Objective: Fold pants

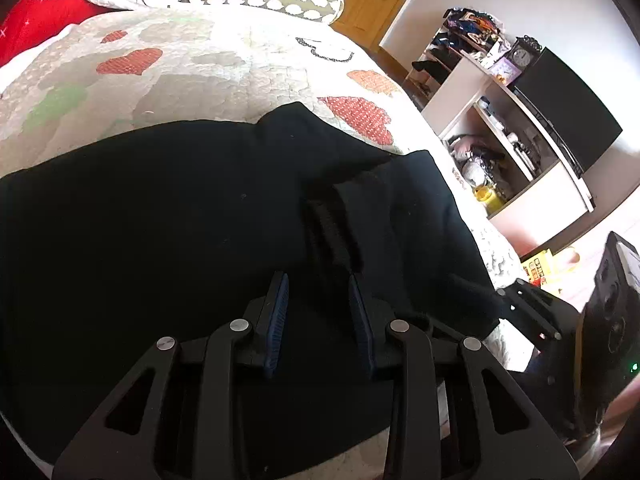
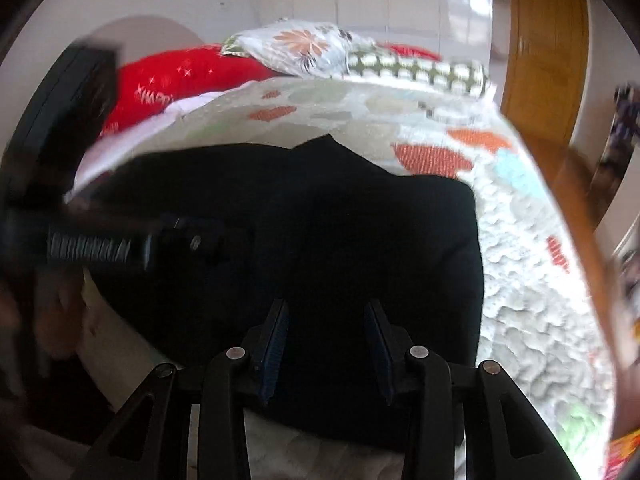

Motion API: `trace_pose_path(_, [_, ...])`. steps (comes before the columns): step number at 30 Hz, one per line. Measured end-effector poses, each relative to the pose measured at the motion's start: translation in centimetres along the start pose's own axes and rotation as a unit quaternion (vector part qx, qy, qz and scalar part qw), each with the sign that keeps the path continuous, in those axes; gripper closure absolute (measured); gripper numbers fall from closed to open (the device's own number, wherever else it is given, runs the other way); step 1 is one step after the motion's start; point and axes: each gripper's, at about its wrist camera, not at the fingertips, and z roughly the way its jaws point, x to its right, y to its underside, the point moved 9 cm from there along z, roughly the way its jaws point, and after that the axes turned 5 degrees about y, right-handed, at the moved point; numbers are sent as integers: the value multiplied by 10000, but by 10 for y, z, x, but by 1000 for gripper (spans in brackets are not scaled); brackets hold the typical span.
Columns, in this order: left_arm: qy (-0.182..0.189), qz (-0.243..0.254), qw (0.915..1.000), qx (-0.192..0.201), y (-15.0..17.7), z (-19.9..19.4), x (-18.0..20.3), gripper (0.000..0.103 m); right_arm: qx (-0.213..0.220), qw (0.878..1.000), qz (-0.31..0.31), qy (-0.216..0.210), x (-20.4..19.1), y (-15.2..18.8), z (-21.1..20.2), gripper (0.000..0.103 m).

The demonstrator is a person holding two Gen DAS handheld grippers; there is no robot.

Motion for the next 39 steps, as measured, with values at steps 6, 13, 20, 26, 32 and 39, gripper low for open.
trace_pose_path(6, [-145,-131,9997,148,-2,-16,-12,73,236,9946,570,-834,7,-24,-24,65])
trace_pose_path(13, [-279,-477,9980,315,9,-43,-40,73,-64,9979,-232,-599,-49,-16,13,63])
trace_pose_path(20, [-529,-758,9932,707,18,-80,-70,73,238,9954,83,-920,-35,-46,-16,63])
trace_pose_path(26, [-662,-1133,9869,934,29,-108,-100,73,-34,9990,218,-385,-22,-45,19,63])
trace_pose_path(32, [-970,-1304,9818,985,35,-120,-122,73,-45,9994,-69,-349,-41,-43,20,63])
trace_pose_path(39, [-1092,-1275,9797,1093,39,-128,-124,73,68,9986,-77,-519,-47,-60,24,63])
